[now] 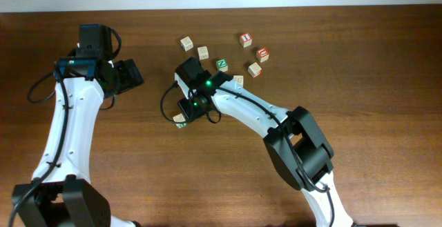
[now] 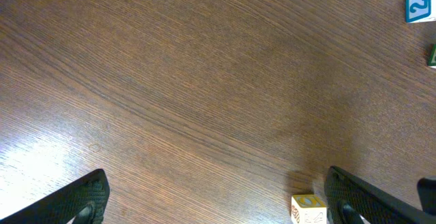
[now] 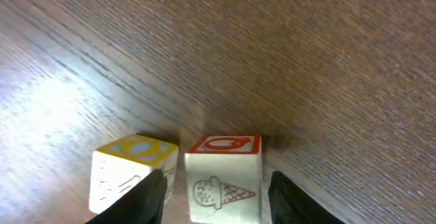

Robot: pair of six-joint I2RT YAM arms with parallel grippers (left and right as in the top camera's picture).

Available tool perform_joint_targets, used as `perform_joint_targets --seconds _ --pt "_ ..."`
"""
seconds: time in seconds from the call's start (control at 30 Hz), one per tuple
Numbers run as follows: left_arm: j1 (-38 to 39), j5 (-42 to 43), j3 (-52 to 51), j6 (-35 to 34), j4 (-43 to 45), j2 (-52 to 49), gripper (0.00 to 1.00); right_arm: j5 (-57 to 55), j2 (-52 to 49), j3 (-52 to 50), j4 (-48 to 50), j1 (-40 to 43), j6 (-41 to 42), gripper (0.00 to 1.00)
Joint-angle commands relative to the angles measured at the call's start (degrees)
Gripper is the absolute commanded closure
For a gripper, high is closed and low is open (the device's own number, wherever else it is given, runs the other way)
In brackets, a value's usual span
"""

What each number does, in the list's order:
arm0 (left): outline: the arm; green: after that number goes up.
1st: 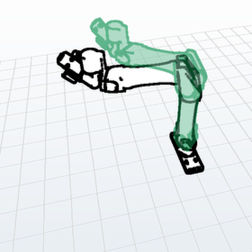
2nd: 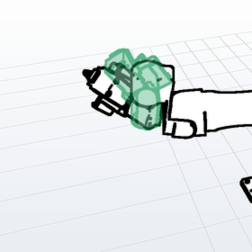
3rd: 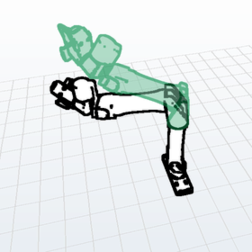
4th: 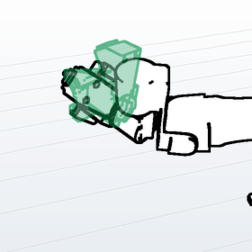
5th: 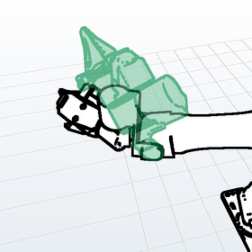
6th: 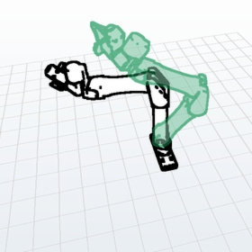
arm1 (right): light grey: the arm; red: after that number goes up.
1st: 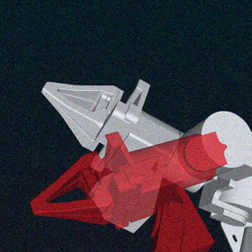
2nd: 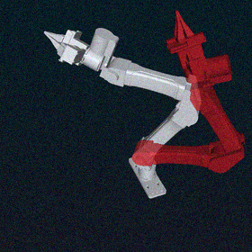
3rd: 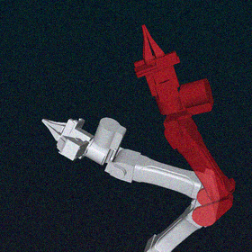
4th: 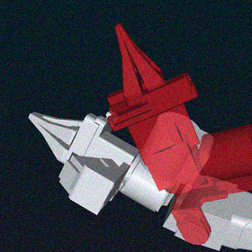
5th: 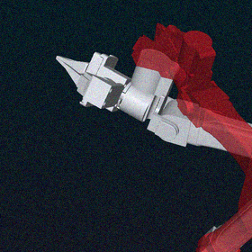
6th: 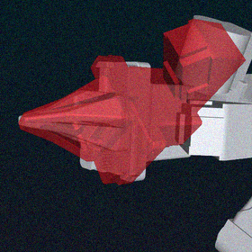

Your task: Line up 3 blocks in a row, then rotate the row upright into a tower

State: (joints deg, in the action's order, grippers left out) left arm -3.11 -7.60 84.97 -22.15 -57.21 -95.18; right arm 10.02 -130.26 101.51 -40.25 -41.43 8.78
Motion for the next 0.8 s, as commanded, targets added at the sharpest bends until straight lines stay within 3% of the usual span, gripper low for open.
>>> perform_joint_targets --seconds 0.0,0.17,0.27,0.53,0.77 --pt "-0.02 -0.83 0.90 -0.55 0.07 -0.31 0.01 -4.63 -1.66 0.04 -0.20 -0.28 2.08 0.62" --pt "-0.02 -0.83 0.90 -0.57 0.07 -0.31 0.01 -7.74 -1.27 2.19 -5.88 2.03 14.51 0.75" --pt "-0.02 -0.83 0.90 -0.57 0.07 -0.31 0.01 -7.72 -1.25 2.71 -12.09 4.79 24.00 0.75" --pt "-0.02 -0.83 0.90 -0.55 0.07 -0.31 0.01 -11.69 -1.27 2.69 -24.26 8.11 29.59 0.75" --pt "-0.02 -0.83 0.90 -0.57 0.07 -0.31 0.01 -15.30 -1.27 2.69 -22.77 8.24 30.49 0.73"
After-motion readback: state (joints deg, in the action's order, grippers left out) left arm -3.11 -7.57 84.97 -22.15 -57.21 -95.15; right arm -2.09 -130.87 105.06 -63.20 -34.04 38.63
